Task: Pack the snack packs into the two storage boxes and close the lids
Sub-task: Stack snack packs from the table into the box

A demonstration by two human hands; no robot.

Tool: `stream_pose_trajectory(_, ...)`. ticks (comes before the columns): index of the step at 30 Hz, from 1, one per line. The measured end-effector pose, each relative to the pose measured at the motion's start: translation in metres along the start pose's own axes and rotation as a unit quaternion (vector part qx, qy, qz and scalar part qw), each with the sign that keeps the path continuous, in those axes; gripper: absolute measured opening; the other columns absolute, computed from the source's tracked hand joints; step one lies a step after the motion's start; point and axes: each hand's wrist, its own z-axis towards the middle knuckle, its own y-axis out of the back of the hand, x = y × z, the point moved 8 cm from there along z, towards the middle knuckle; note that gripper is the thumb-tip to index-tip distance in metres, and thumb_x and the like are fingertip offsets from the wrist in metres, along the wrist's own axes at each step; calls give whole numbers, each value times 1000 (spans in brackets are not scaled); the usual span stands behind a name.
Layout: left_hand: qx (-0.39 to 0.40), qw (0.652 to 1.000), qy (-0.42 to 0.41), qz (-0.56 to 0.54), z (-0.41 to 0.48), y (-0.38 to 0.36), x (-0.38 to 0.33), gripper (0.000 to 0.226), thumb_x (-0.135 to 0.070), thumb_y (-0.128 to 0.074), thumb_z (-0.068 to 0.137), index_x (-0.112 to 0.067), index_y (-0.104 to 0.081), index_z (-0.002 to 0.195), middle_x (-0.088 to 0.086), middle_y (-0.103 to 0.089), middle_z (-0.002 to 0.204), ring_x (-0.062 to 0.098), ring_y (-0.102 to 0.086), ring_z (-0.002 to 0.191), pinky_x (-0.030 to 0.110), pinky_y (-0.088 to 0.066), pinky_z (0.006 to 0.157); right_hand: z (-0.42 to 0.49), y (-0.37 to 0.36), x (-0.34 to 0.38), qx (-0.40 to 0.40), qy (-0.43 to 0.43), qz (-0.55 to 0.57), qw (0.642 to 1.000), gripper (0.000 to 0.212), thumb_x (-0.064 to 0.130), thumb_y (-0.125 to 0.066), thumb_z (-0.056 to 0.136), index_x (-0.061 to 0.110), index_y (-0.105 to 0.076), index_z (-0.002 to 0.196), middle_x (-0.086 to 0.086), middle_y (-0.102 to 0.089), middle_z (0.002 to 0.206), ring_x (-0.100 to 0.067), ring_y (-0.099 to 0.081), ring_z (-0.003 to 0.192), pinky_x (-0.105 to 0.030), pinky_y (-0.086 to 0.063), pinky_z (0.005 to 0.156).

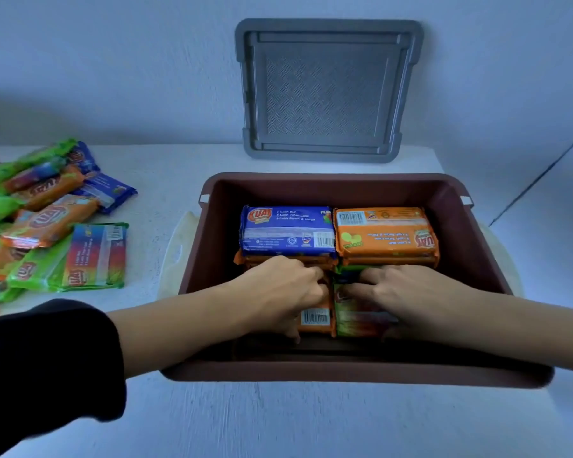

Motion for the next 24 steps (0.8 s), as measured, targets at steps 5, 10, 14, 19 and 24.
stream_pose_trajectory(5, -16, 1000, -1, 9, 0, 5, 2, 56, -39, -60, 85, -13, -41, 130, 6, -46, 129, 25, -53, 111, 32, -39, 69, 5, 4, 7, -9, 5, -22, 1000, 49, 23, -52, 90, 14, -32, 134, -7, -44, 126, -25, -52, 111, -33, -45, 82)
stream_pose_trajectory(10, -13, 1000, -10, 9, 0, 3, -1, 50, -37, -60, 86, -13, -44, 127, 5, -45, 129, 23, -49, 115, 34, -45, 77, 2, 5, 7, -18, -14, -17, 1000, 49, 27, -51, 90, 17, -33, 135, -6, -40, 130, -24, -51, 114, -34, -46, 85)
stream_pose_trajectory(14, -52, 987, 6, -155, -9, 13, 15, 51, -44, -64, 81, -20, -54, 125, -1, -57, 120, 16, -53, 110, 32, -48, 84, 0, 18, 1, -62, -14, 25, 998, 45, 39, -51, 89, 27, -42, 132, 3, -48, 125, -18, -51, 114, -31, -44, 85)
stream_pose_trajectory(19, -280, 900, 69, -327, -75, 58, 70, 20, -19, -62, 85, -12, -69, 102, -1, -69, 92, 7, -64, 78, 19, -52, 71, 3, 83, -12, -238, -11, 185, 953, 12, 30, -68, 77, 34, -67, 88, 17, -64, 81, -7, -63, 80, -18, -42, 65)
stream_pose_trajectory(24, -362, 845, 236, -314, -171, 40, 145, 19, -20, -63, 84, -16, -70, 101, -3, -70, 93, 4, -64, 83, 21, -54, 73, 39, 169, 24, -312, 65, 245, 916, 21, 24, -71, 76, 32, -68, 94, 20, -64, 83, 1, -61, 78, -16, -47, 71)
